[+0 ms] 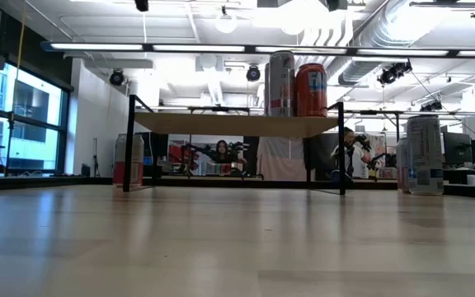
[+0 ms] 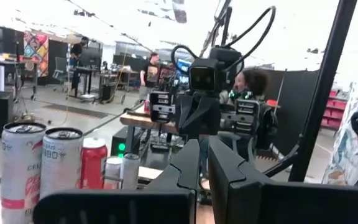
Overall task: Place canned beverage on shelf
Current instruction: Put the top black blue soda can on the shelf
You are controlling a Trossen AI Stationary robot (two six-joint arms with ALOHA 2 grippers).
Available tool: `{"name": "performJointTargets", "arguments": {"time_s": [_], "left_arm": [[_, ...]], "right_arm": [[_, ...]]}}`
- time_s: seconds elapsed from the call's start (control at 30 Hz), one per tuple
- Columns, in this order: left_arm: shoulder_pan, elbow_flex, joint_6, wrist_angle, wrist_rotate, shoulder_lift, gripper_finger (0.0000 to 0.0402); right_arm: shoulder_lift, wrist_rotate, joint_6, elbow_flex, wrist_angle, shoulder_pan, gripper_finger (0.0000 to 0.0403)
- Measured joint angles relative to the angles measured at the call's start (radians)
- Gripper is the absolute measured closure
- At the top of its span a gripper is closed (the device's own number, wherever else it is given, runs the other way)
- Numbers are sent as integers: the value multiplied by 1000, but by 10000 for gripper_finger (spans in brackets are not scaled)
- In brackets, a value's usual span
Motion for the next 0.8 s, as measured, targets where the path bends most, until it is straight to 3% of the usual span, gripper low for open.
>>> {"name": "performJointTargets", "arguments": {"time_s": [0.8], "left_arm": [[-7, -2, 19, 7, -3, -1, 390]], "right_arm": [[0, 17, 0, 0, 25, -5, 403]]}}
